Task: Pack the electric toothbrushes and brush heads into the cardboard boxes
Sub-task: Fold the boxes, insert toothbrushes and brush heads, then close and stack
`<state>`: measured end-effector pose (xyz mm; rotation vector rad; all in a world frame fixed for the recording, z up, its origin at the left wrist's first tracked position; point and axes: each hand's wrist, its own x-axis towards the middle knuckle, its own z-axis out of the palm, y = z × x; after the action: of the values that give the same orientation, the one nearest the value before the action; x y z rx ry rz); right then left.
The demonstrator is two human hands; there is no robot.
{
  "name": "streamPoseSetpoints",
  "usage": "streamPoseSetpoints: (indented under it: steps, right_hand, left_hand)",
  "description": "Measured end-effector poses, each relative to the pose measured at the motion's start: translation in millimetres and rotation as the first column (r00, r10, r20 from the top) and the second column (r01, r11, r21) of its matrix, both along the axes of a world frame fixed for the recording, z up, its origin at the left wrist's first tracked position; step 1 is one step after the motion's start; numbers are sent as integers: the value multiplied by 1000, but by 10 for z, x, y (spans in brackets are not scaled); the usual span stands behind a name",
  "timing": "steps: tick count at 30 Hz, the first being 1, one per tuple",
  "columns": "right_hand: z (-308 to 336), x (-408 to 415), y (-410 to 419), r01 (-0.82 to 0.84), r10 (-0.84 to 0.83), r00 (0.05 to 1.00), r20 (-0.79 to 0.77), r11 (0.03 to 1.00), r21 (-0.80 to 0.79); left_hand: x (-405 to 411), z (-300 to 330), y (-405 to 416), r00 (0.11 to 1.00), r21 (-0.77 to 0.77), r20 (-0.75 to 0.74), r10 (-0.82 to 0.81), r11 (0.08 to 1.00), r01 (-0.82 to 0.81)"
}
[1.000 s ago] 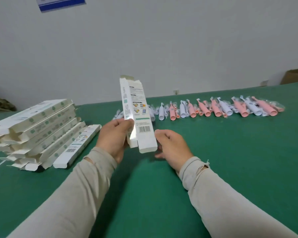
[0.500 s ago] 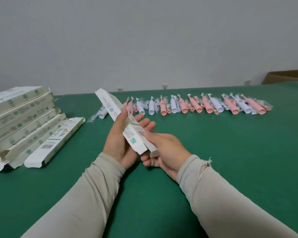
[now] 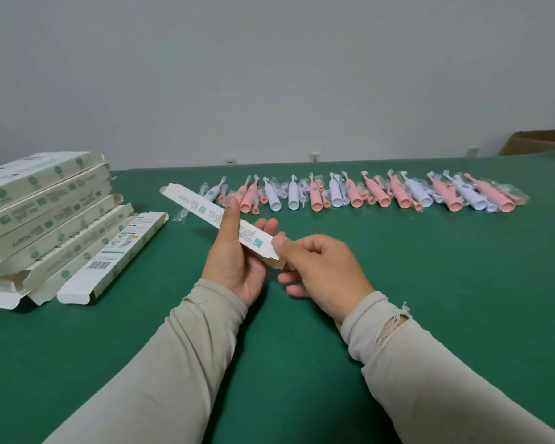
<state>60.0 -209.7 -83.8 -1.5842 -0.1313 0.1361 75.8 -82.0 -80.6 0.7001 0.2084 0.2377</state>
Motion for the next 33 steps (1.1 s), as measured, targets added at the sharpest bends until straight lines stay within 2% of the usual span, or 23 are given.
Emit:
streamPoseSetpoints:
  steps: [3, 5, 7, 11, 13, 15, 17, 18, 20, 25, 33]
  right_hand:
    - [16, 0, -10, 7, -6, 999, -51, 999, 37]
    - [52, -15, -28, -1, 26, 989, -146, 986, 169]
    - [94, -26, -56, -34, 119, 961, -248, 947, 320]
    - [118, -66, -82, -167, 322, 878, -355, 900, 404]
    - [107, -78, -56, -197, 331, 878, -346, 908, 370]
    - [61, -68, -20, -154, 188, 955, -230, 975, 160]
    - [-3, -23, -18, 44, -34, 996, 78, 989, -142]
    - [-19, -7, -25, 136, -88, 968, 235, 971, -196]
    - [-12, -22, -29, 152, -79, 925, 373, 974, -169]
    - [-17, -69, -5, 84, -5, 917, 400, 980, -181]
    - [-48, -67, 5, 18, 46, 917, 397, 987, -157]
  left_hand:
    - [-36, 8, -48, 996, 77, 61, -64, 995, 59]
    - [-86, 11, -81, 973, 98, 118, -199, 977, 188]
    - [-129, 20, -104, 951, 84, 155, -267, 963, 257]
    - [-151, 36, -75, 946, 27, 254, -201, 979, 201]
    - [-143, 37, -33, 948, 43, 252, -195, 981, 190]
    - [-124, 26, -8, 957, 42, 232, -176, 984, 170]
    - [-104, 23, 2, 974, 19, 198, -113, 994, 112]
    - [-97, 23, 3, 981, 10, 174, -83, 997, 82]
    - [-83, 4, 20, 991, -9, 123, -49, 999, 50]
    - [-51, -46, 49, 1000, -64, 19, 0, 998, 1]
    - [-45, -48, 43, 999, -38, 22, -39, 998, 39]
